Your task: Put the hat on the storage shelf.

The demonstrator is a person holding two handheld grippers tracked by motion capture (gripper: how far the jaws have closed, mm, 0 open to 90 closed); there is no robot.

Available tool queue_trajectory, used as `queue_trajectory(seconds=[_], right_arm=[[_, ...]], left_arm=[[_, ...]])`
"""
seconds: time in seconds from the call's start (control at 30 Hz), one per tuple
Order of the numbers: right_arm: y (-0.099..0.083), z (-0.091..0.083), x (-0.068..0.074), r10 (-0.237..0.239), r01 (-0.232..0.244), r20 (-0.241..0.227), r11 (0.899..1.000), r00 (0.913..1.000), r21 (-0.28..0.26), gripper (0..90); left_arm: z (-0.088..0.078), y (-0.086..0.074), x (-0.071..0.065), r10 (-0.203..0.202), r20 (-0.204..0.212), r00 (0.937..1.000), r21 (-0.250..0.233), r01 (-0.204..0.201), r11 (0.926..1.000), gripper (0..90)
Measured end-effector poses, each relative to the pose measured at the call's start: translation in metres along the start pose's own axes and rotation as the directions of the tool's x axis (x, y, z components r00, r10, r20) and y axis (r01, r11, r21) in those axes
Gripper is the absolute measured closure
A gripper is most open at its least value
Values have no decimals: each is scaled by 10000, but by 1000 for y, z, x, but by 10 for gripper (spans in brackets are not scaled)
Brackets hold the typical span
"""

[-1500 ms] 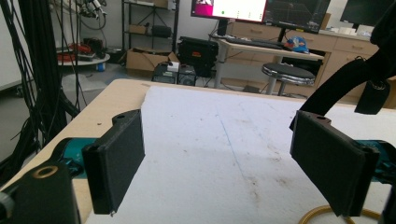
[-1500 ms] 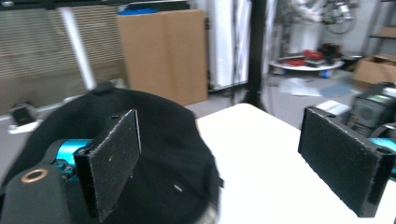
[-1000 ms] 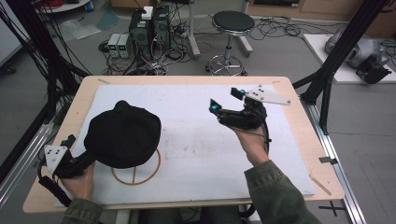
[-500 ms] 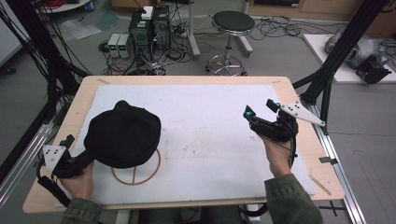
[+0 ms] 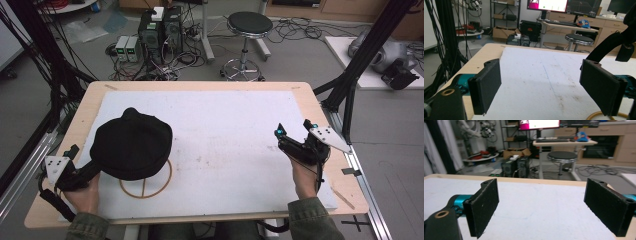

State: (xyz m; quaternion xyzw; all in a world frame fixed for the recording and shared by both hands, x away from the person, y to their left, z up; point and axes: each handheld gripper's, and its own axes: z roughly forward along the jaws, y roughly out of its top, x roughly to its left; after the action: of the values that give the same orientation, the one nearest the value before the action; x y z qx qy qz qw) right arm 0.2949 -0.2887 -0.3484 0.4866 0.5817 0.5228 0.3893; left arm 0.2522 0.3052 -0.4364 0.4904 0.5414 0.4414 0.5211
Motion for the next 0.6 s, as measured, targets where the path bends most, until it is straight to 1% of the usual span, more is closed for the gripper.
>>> queue_trajectory(seconds=[0.13, 0.17, 0.2, 0.37, 0.47, 0.6], right_arm=[[-13, 2, -8, 35, -29, 516, 9999, 9987, -118, 118], [-13, 2, -8, 35, -29, 516, 9999, 9987, -118, 118], [-21, 4, -12, 98, -97, 755, 10000, 9971, -23, 118], [-38, 7, -20, 201, -204, 1017, 9998, 9946, 21, 118], [-46, 7, -23, 288, -303, 1147, 9995, 9930, 113, 118], [-55, 9, -26, 283, -309, 1346, 9994, 9905, 175, 118]], left_arm=[[0, 0, 0, -39, -6, 10000, -43, 39, 10000, 178], [0, 0, 0, -35, -1, 10000, -22, 35, 10000, 178], [0, 0, 0, -33, -15, 10000, -24, 33, 10000, 177], [0, 0, 1, -107, -8, 9999, -30, 107, 9999, 177], [0, 0, 1, -123, -6, 9999, -16, 123, 9999, 178], [1, 0, 0, -120, -16, 9999, -10, 120, 9999, 178]])
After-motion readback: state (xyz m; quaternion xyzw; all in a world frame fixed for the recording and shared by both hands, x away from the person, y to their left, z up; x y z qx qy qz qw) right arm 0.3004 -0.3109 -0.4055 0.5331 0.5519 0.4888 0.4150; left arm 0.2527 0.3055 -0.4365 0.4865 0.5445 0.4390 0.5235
